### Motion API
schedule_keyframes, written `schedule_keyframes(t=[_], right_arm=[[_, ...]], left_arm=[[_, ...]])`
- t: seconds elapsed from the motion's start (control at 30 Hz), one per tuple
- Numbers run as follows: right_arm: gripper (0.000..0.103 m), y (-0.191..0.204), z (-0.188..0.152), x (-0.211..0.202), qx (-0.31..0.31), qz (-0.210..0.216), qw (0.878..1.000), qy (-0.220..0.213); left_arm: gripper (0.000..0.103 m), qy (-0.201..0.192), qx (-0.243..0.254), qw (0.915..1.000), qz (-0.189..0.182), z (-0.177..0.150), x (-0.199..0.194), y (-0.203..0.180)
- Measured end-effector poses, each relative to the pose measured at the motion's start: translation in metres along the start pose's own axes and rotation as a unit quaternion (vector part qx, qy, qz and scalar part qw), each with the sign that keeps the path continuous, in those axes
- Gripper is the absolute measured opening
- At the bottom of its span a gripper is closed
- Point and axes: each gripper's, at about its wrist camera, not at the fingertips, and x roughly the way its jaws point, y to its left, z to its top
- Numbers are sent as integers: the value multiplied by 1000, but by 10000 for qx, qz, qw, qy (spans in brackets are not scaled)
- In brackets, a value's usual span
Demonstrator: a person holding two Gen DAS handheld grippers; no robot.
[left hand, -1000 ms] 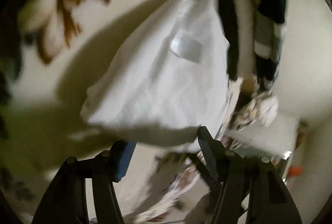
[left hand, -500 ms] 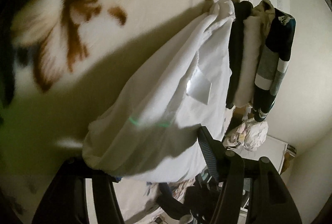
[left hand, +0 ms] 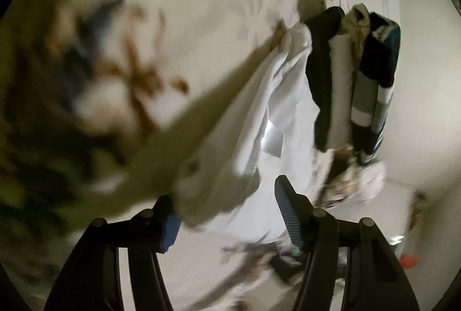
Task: Fold small clothes
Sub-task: 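Lower the folded shirt onto the dark clothes stack with both tools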
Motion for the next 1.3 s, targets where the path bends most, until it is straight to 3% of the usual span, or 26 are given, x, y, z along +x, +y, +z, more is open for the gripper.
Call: schedule_keyframes(t=[0.13,0.33,0.4,0.43,0.47,0.5,0.53,0.57,0.6,0.8,1.03,1.2,1.3], right_arm=[[78,26,25,27,-711,52,9953,652],[78,45,38,94,-1110,138,9805,1616],[78,53,31,108,-1316,83,9735,1866],[77,59,28,115,-1420,23,9705,1950],[64,64,24,121,-1549,-54,9681,1967],[46,69,21,128,-1659,-168,9665,1951],[39,72,18,130,-1702,-269,9663,1915],[29,75,17,131,-1682,-275,9674,1871],[22,78,15,126,-1683,-287,9692,1776],[17,121,-9,89,-1898,-375,9705,1440],[17,197,-22,-10,-2126,-128,9722,973],[17,277,12,-61,-2425,35,9691,446],[17,328,48,-59,-2506,117,9678,217]], left_arm=[[58,-331,827,9951,438,19,-16,-14],[60,384,1632,9854,289,61,55,-44],[59,451,1820,9821,180,63,66,-55],[58,440,1922,9803,111,62,68,-61],[56,407,2071,9775,15,59,68,-69],[40,375,2164,9756,-1,57,67,-74],[29,379,2238,9739,17,54,67,-79],[19,383,2305,9723,63,51,65,-83],[17,380,2305,9723,32,50,62,-84],[14,445,2369,9705,-76,40,28,-109],[14,419,2835,9574,-339,38,-32,-210],[15,204,3192,9462,-482,70,-41,-301],[15,26,3402,9394,-424,99,-24,-348]])
